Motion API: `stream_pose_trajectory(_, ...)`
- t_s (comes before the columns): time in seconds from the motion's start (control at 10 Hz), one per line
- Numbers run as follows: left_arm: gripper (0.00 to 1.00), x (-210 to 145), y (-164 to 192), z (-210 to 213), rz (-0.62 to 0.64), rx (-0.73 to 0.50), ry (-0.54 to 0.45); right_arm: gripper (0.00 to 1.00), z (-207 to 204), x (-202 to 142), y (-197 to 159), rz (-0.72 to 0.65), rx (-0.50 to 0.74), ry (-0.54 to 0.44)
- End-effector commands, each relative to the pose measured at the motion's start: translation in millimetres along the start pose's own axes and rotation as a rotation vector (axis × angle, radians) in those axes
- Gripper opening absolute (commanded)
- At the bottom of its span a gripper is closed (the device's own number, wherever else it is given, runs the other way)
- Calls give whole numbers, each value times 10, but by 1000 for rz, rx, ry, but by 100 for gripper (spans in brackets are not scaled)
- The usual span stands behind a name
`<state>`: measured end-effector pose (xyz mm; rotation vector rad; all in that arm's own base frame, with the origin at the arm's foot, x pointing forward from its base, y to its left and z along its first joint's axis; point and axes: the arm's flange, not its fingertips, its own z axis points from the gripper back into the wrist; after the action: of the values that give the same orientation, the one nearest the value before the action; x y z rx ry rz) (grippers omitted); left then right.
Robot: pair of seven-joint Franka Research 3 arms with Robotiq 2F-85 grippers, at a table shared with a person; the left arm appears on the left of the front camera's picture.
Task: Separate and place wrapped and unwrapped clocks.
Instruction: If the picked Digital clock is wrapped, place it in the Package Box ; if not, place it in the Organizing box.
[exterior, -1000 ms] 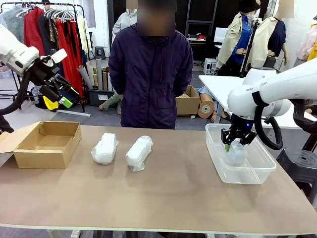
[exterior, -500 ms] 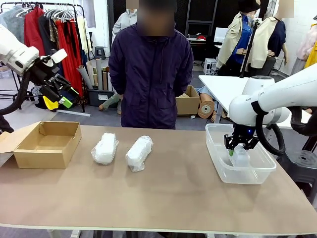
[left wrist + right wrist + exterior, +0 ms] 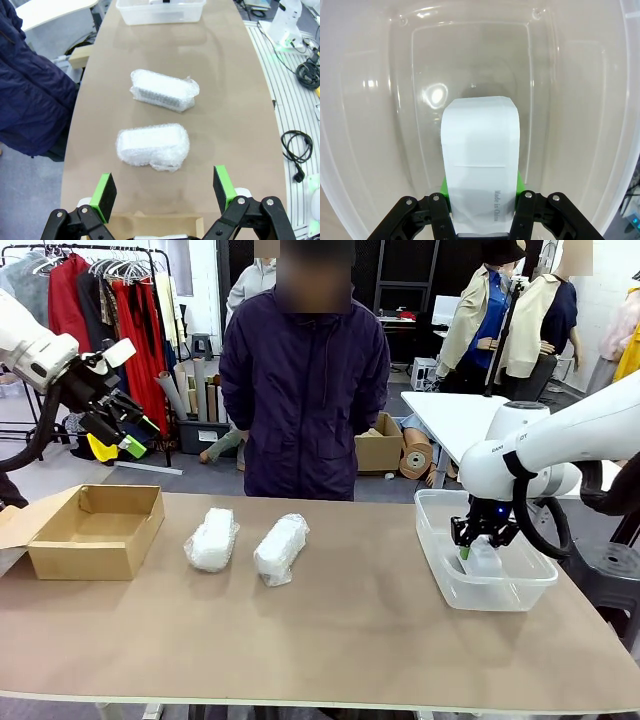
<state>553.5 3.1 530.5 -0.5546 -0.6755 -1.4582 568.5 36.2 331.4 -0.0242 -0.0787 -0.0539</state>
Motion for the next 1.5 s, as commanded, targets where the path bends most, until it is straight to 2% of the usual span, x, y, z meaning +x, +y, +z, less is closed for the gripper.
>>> stream_pose_trajectory(0.0, 100, 8, -32, 1, 2, 7, 2, 13, -23, 29, -9, -24, -24, -30)
stream_pose_trajectory(0.1, 100, 8, -32, 1, 2, 7, 2, 19, -26, 23, -8, -20, -19, -25)
stream_pose_trajectory(0.5, 100, 8, -32, 1, 2, 7, 2, 96, 45, -5, -44, -18, -12, -16)
stream_pose_trajectory(0.6, 100, 8, -32, 1, 2, 7, 2, 100, 85, -22, -59, -15, -1, -13)
stream_pose_trajectory(1.4, 100, 8, -32, 1, 2, 7, 2, 100, 967, -344, -175, 125, 148, -22)
